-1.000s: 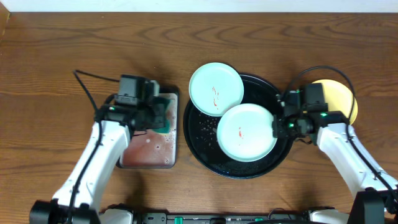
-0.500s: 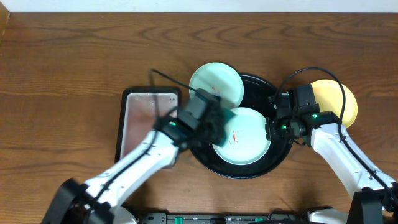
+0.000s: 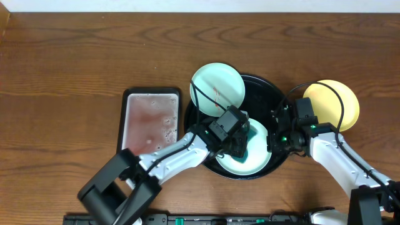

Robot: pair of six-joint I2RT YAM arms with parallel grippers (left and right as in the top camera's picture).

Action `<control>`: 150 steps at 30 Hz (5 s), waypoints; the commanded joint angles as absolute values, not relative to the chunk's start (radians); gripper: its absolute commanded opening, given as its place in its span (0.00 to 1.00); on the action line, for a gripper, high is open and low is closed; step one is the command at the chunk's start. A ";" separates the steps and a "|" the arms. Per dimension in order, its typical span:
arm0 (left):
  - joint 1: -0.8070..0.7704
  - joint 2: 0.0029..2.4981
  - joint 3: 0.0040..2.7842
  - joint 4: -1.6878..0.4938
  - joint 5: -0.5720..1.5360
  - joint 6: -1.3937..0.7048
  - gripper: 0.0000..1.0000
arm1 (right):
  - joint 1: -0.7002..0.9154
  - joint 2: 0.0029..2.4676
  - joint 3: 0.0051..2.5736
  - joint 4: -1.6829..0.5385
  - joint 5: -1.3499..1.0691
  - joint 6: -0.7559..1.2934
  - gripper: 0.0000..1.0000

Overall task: Clean dirty plates on tray and stack at the side
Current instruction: 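Scrub the green plate with the sponge in the left gripper, then return the sponge to the basin and dip it with the left gripper, then lift the green plate with right gripper and stack it on yellow plate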

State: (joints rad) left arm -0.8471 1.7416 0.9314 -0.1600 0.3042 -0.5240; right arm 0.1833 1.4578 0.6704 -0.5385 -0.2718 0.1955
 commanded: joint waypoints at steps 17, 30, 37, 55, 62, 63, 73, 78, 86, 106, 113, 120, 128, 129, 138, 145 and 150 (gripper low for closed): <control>-0.804 1.571 0.950 -0.332 0.128 -0.552 0.08 | 0.200 1.459 0.667 -0.542 -0.243 0.216 0.01; -0.900 1.745 0.950 -0.209 0.159 -0.593 0.08 | 0.200 1.459 0.667 -0.543 -0.244 0.217 0.01; -0.820 1.726 0.951 -0.370 0.041 -0.524 0.08 | 0.200 1.459 0.667 -0.543 -0.244 0.217 0.01; -0.878 1.650 0.952 -0.179 0.139 -0.555 0.08 | 0.200 1.459 0.667 -0.543 -0.244 0.217 0.01; -0.900 1.778 0.952 -0.123 0.142 -0.538 0.08 | 0.200 1.459 0.667 -0.543 -0.244 0.217 0.01; -0.899 1.789 0.952 -0.134 0.141 -0.525 0.08 | 0.200 1.459 0.667 -0.543 -0.244 0.217 0.01; -0.804 1.642 0.981 -0.418 0.097 -0.410 0.08 | 0.200 1.459 0.667 -0.542 -0.222 0.236 0.01; -0.734 1.468 0.982 -0.468 0.111 -0.400 0.08 | 0.200 1.459 0.667 -0.534 -0.213 0.239 0.01; -0.434 1.420 0.974 -0.584 0.104 -0.323 0.08 | 0.200 1.459 0.667 -0.505 -0.214 0.239 0.17; -0.171 1.728 0.959 -0.533 0.104 -0.244 0.53 | 0.200 1.459 0.667 -0.505 -0.214 0.239 0.19; -0.171 1.717 0.960 -0.538 0.104 -0.244 0.07 | 0.200 1.459 0.667 -0.513 -0.214 0.239 0.13; -0.171 1.665 0.960 -0.546 0.104 -0.244 0.48 | 0.200 1.459 0.643 -0.511 -0.214 0.258 0.11; -0.171 1.665 0.960 -0.588 0.104 -0.244 0.60 | 0.200 1.459 0.633 -0.511 -0.218 0.273 0.11; -0.171 1.665 0.960 -0.590 0.104 -0.244 0.57 | 0.200 1.459 0.626 -0.507 -0.217 0.282 0.09; -0.171 1.665 0.959 -0.595 0.104 -0.244 0.07 | 0.200 1.457 0.583 -0.448 -0.244 0.311 0.01; -0.171 1.666 0.959 -0.613 0.104 -0.244 0.16 | 0.200 1.363 0.658 -0.484 -0.232 0.210 0.01; -0.171 1.666 0.959 -0.617 0.104 -0.244 0.58 | 0.200 1.248 0.741 -0.548 -0.084 0.150 0.01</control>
State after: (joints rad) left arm -0.1738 1.6752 0.9714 -0.6083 0.1051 -0.2493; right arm 0.1982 1.3220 0.6712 -0.5308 -0.1978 0.2150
